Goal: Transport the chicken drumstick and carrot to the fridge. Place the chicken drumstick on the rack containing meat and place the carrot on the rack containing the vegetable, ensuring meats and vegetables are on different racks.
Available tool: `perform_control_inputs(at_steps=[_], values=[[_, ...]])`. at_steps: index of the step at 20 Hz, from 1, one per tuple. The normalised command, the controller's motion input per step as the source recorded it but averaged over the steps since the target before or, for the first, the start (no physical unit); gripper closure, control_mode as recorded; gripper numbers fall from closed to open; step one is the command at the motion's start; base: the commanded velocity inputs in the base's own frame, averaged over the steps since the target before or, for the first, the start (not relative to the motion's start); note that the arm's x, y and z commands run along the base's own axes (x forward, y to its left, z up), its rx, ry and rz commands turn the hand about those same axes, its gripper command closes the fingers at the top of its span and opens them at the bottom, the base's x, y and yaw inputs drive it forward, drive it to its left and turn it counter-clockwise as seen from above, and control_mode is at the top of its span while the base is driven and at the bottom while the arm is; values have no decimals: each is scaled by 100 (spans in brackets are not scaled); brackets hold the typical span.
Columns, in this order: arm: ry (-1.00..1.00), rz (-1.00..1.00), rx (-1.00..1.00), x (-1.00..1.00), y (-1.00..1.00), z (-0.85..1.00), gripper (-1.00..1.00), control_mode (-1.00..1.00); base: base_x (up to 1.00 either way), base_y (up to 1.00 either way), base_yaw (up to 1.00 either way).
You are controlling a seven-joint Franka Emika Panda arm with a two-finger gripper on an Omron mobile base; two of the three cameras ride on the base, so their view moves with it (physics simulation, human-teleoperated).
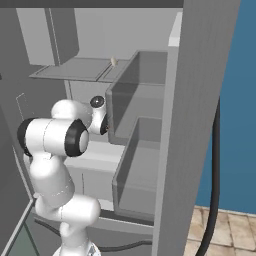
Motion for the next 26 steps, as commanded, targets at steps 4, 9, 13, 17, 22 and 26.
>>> perform_control_inputs(at_steps=[4,9,13,17,22,26], values=[[0,0,0,44,-5,-31,100,-100,0,0,0],[5,0,0,49,-10,-26,100,-100,0,0,0],[2,0,0,42,-14,-23,100,-100,0,0,0],[0,0,0,11,-13,-45,100,-100,0,0,0],[6,0,0,0,-12,-74,100,-100,0,0,0],[2,-1,0,0,-8,-81,-100,-100,0,0,0]])
